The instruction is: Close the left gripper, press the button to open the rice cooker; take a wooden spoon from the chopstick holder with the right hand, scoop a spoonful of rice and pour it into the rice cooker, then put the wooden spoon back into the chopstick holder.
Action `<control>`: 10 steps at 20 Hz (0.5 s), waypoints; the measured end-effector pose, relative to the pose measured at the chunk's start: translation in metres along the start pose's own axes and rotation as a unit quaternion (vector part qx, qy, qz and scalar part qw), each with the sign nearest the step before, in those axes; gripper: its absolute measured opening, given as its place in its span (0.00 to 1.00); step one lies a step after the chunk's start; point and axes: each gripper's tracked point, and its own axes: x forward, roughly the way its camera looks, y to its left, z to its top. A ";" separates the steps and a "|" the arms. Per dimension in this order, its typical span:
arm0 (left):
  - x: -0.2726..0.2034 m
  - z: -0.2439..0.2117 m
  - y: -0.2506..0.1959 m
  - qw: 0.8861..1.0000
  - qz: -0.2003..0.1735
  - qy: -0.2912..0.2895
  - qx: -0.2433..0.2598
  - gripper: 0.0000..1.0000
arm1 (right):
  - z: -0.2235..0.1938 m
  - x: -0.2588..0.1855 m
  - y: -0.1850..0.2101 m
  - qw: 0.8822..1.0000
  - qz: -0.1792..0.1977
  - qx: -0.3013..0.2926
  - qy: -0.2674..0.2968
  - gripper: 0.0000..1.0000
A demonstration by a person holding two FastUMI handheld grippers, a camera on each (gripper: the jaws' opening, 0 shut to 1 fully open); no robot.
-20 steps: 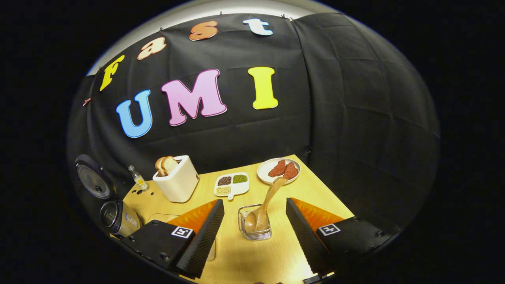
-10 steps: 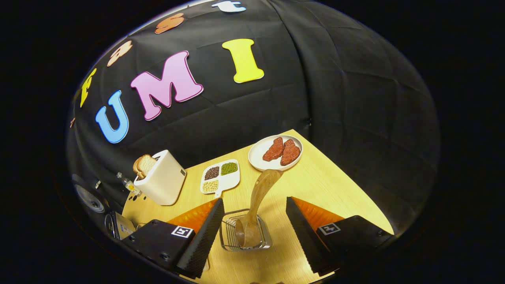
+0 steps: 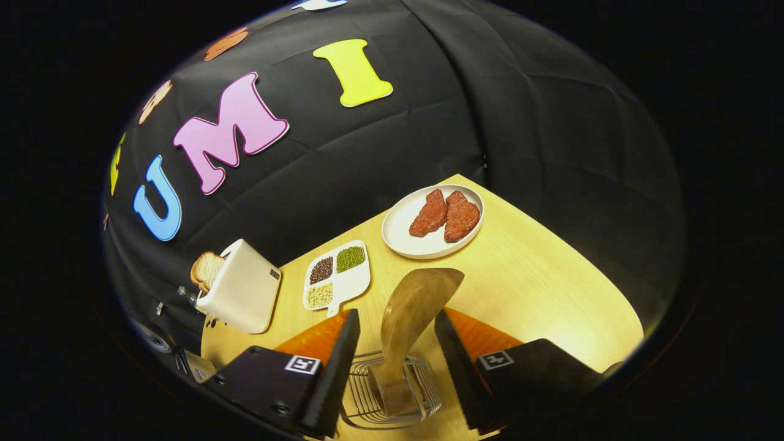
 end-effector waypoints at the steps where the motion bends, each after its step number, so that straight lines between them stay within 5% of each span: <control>1: 0.000 -0.004 -0.002 1.000 -0.001 0.003 0.001 0.95 | 0.000 0.001 -0.001 1.000 -0.003 -0.001 -0.002 0.72; 2: 0.001 -0.006 -0.005 1.000 -0.007 0.007 -0.002 0.95 | 0.003 0.000 0.000 1.000 -0.001 0.000 -0.005 0.51; 5: 0.002 -0.021 -0.023 0.999 -0.040 0.028 -0.017 0.95 | 0.002 -0.006 0.003 1.000 -0.002 0.006 -0.002 0.23; 10: 0.003 -0.024 -0.023 0.998 -0.047 0.041 -0.030 0.96 | 0.019 -0.028 0.019 0.999 0.014 -0.005 -0.033 0.18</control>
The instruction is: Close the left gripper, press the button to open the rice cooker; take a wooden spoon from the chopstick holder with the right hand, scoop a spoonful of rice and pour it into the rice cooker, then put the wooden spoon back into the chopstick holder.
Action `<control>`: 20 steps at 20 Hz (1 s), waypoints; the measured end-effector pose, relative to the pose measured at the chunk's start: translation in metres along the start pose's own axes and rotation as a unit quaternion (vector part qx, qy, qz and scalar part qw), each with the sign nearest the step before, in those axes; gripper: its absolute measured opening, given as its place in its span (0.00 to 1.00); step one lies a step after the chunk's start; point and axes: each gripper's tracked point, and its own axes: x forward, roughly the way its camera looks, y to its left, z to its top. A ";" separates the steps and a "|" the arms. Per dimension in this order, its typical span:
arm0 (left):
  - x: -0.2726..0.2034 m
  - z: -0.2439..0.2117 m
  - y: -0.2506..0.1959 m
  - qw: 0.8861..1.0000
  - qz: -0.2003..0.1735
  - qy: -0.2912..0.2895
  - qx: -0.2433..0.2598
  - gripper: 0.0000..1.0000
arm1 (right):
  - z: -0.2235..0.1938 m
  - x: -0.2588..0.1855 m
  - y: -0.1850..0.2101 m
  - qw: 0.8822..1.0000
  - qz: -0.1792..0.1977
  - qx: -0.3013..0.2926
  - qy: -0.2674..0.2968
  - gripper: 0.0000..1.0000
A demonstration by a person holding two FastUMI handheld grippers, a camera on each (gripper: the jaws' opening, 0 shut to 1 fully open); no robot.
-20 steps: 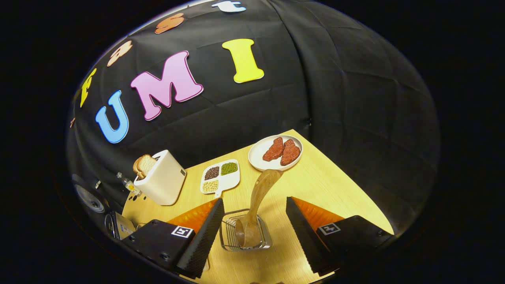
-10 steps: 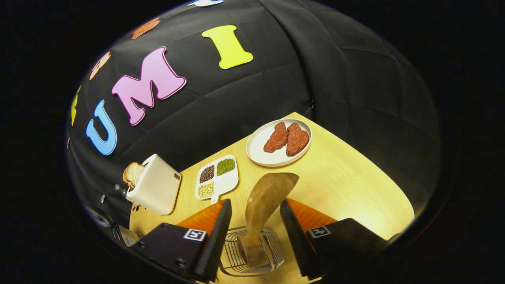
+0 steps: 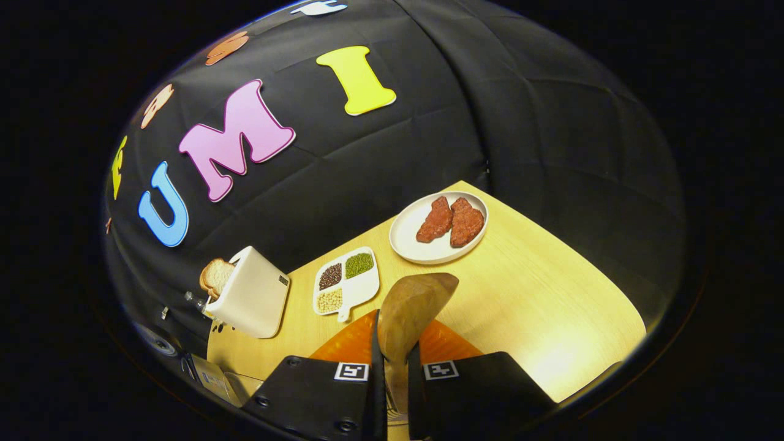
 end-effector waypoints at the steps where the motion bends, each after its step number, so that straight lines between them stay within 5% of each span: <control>1: -0.002 0.006 -0.002 1.000 -0.006 -0.008 0.000 0.96 | 0.007 -0.007 0.004 1.000 0.002 -0.005 -0.011 0.18; 10: -0.004 0.034 0.037 0.998 -0.043 -0.041 0.010 0.96 | 0.043 -0.091 0.090 0.996 0.051 -0.022 -0.070 0.17; 20: -0.002 0.042 0.108 0.994 -0.092 -0.050 0.029 0.95 | -0.018 -0.125 0.187 0.994 0.066 -0.057 -0.067 0.18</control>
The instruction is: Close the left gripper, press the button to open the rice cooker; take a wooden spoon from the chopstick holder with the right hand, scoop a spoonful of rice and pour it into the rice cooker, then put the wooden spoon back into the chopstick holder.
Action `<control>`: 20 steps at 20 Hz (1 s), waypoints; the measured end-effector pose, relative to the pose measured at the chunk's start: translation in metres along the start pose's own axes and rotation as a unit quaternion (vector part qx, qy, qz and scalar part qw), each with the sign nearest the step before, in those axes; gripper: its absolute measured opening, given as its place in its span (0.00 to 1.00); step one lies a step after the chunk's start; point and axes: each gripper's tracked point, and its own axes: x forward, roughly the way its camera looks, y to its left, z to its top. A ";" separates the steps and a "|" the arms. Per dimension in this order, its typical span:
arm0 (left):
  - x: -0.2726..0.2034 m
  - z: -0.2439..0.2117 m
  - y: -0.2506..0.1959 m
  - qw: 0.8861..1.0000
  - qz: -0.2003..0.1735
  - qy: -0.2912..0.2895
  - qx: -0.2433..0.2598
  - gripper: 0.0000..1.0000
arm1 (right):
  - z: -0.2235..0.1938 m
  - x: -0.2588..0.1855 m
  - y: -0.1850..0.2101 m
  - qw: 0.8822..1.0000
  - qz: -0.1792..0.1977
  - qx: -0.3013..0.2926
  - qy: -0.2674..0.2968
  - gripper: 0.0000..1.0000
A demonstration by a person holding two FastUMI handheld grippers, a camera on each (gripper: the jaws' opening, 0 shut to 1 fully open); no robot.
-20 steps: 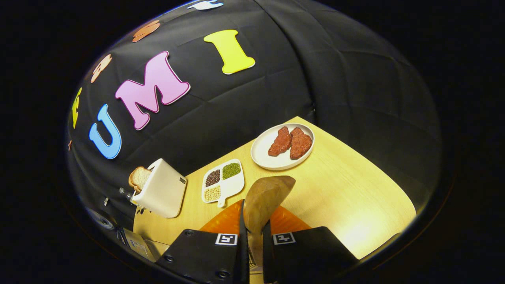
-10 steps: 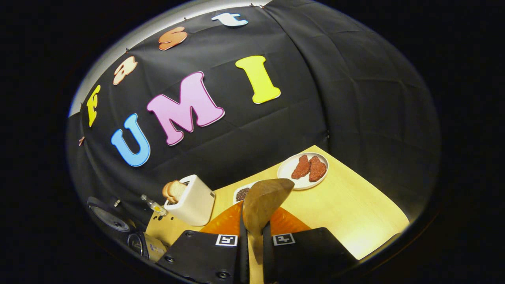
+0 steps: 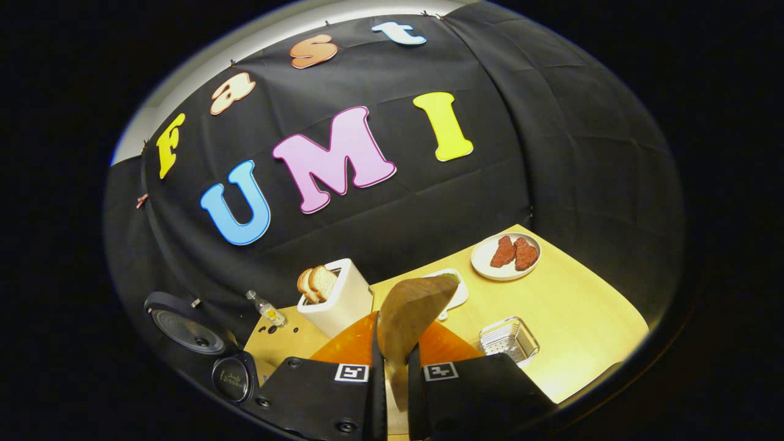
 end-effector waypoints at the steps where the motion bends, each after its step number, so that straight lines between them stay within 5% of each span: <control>1: 0.001 -0.002 0.006 1.000 -0.006 0.002 0.000 0.95 | -0.012 0.002 0.010 1.000 0.003 -0.008 0.007 0.17; 5: 0.008 -0.014 0.029 1.000 -0.015 0.016 -0.003 0.95 | -0.055 0.015 0.035 0.998 0.009 -0.056 0.027 0.18; 10: 0.017 -0.026 0.046 0.999 -0.017 0.027 -0.004 0.95 | -0.100 0.035 0.033 0.998 -0.004 -0.046 0.051 0.17; 17: 0.012 -0.042 0.065 0.998 0.005 0.041 -0.039 0.92 | -0.173 0.039 0.045 0.990 -0.016 0.038 0.132 0.18; 20: 0.007 -0.047 0.074 0.997 0.016 0.045 -0.068 0.95 | -0.172 0.039 0.052 0.991 -0.022 0.041 0.124 0.18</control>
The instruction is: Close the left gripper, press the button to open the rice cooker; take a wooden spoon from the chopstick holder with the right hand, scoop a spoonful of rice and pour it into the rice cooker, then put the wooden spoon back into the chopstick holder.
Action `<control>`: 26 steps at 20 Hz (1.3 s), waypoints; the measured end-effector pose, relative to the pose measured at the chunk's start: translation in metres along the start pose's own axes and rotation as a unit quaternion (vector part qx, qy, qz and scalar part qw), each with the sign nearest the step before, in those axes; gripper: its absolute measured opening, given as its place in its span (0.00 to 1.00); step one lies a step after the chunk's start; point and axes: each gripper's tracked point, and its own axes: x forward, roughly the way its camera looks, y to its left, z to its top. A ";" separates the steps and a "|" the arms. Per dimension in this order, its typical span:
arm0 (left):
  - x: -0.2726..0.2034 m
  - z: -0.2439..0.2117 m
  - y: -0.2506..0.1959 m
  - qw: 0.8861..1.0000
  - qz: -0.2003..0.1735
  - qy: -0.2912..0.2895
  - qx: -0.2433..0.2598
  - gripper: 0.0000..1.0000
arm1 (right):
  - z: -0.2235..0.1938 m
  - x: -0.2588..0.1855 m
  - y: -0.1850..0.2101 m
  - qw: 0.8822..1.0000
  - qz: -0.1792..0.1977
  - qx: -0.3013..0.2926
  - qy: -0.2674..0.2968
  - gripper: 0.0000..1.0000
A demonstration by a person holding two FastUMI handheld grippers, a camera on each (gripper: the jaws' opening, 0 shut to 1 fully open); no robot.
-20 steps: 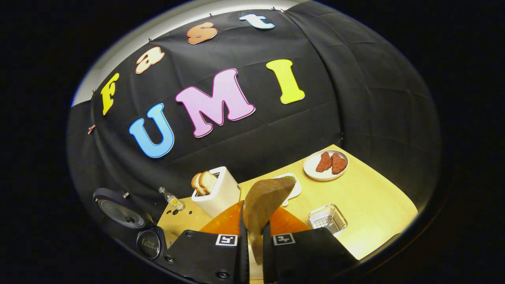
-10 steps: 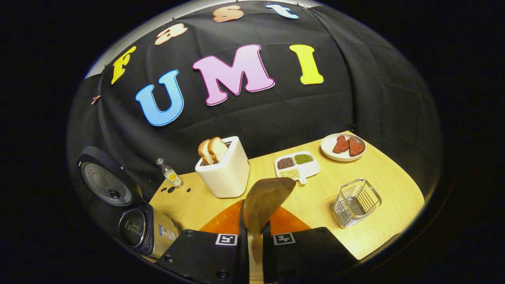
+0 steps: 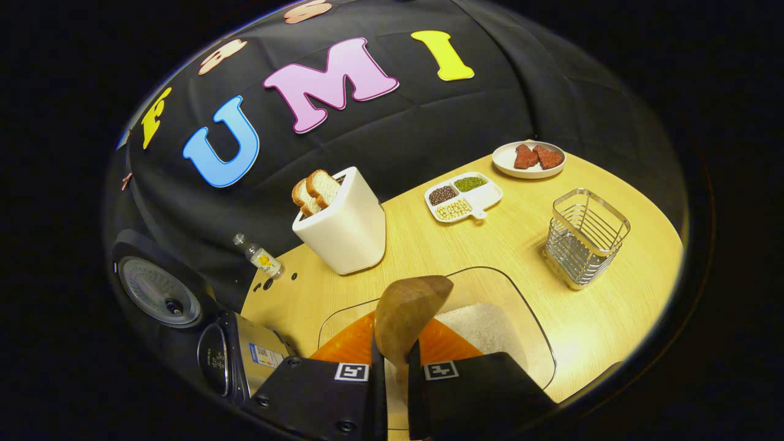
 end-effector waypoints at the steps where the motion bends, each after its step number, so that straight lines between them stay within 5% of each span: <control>1: 0.000 -0.004 0.005 1.000 0.004 0.002 -0.009 0.95 | -0.003 -0.001 0.006 1.000 0.004 0.002 0.005 0.18; 8: -0.007 -0.004 0.024 0.999 0.021 -0.007 -0.045 0.95 | -0.018 -0.005 0.038 0.998 0.037 0.035 0.047 0.18; 14: -0.012 -0.002 0.023 0.999 0.019 -0.014 -0.031 0.95 | -0.009 -0.007 0.021 0.992 0.027 0.101 0.064 0.18; 26: -0.013 0.016 0.027 0.999 0.012 -0.042 -0.004 0.95 | 0.040 -0.031 -0.034 0.958 0.016 0.281 0.049 0.18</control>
